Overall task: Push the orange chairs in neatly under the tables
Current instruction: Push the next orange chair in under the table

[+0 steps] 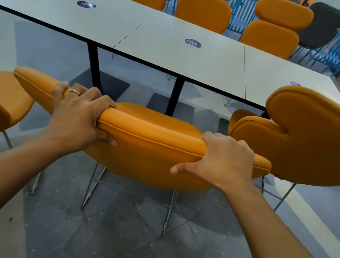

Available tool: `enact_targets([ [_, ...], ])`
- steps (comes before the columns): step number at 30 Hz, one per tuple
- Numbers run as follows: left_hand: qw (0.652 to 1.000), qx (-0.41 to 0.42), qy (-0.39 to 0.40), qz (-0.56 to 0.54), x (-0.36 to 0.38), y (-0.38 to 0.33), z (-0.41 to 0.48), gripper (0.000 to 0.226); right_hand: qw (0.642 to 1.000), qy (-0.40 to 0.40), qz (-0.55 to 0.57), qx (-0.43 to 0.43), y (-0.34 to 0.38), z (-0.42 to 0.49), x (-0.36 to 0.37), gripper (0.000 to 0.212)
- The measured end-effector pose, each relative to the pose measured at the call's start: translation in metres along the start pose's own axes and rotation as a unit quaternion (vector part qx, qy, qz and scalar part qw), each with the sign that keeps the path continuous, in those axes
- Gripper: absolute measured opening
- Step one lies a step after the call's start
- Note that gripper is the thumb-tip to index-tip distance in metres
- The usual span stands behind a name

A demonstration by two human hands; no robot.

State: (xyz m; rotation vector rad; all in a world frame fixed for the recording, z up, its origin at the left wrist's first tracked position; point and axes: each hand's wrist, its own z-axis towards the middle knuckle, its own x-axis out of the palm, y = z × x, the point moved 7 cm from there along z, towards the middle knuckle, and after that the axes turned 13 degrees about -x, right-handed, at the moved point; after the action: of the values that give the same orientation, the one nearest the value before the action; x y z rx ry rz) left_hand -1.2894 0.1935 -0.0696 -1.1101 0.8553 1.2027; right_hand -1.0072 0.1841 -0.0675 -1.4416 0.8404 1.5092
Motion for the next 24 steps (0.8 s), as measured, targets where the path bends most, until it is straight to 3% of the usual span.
enact_targets([
  [9,0.999,0.019,-0.021,-0.024,0.009,0.006,0.027,0.069,0.999,-0.021,-0.027,0.016,-0.009,0.024,-0.003,0.091],
  [24,0.997,0.012,-0.064,-0.033,0.049,-0.032,0.123,0.065,1.0,0.005,-0.006,0.031,-0.095,0.119,0.019,0.084],
])
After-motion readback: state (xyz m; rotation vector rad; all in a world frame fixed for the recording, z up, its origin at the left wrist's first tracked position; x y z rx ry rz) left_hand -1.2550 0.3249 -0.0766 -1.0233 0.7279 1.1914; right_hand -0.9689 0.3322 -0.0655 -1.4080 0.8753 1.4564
